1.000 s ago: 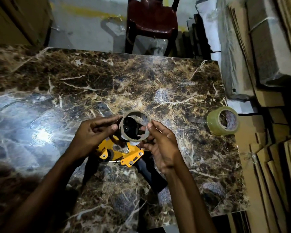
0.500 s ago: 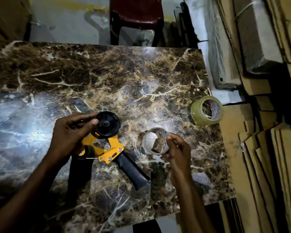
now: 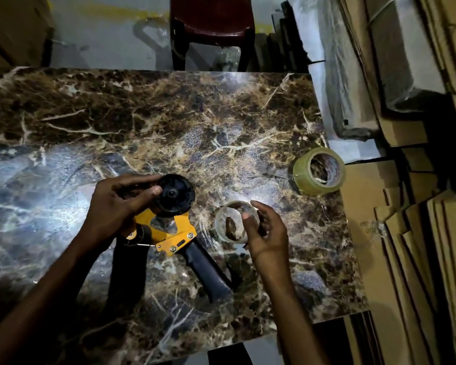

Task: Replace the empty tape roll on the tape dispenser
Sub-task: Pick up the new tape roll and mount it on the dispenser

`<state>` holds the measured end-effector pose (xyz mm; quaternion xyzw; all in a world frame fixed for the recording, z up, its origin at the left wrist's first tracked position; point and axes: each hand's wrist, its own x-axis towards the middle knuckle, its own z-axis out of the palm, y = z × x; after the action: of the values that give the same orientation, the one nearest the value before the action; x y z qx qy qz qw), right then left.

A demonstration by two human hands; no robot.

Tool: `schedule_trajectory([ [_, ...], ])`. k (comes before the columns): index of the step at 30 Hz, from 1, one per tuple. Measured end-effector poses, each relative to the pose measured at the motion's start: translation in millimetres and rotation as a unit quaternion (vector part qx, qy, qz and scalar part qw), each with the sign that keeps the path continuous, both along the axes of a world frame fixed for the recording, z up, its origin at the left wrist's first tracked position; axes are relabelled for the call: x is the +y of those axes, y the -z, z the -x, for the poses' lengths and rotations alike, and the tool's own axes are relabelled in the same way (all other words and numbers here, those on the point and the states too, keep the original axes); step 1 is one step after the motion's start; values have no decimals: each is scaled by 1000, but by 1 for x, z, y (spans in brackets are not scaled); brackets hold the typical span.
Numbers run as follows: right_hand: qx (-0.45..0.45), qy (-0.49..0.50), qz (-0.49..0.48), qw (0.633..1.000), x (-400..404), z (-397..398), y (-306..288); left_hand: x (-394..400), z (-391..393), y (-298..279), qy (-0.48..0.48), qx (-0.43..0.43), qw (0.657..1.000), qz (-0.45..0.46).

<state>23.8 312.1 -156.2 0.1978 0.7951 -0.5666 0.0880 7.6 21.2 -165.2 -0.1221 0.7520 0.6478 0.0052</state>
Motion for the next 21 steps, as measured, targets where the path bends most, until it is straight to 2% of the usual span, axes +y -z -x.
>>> schedule_trajectory([
  [7, 11, 16, -12, 1000, 22, 2, -2, 4, 3, 1, -12, -14, 1000, -13],
  [14, 72, 53, -122, 989, 63, 24, -5, 10, 5, -3, -11, -33, 999, -19],
  [17, 123, 71, -185, 972, 87, 38, -2, 16, 6, -3, -11, -29, 999, -23],
  [21, 150, 96, -210, 961, 111, 56, 8, 20, 7, 0, -2, -12, 1000, -14],
])
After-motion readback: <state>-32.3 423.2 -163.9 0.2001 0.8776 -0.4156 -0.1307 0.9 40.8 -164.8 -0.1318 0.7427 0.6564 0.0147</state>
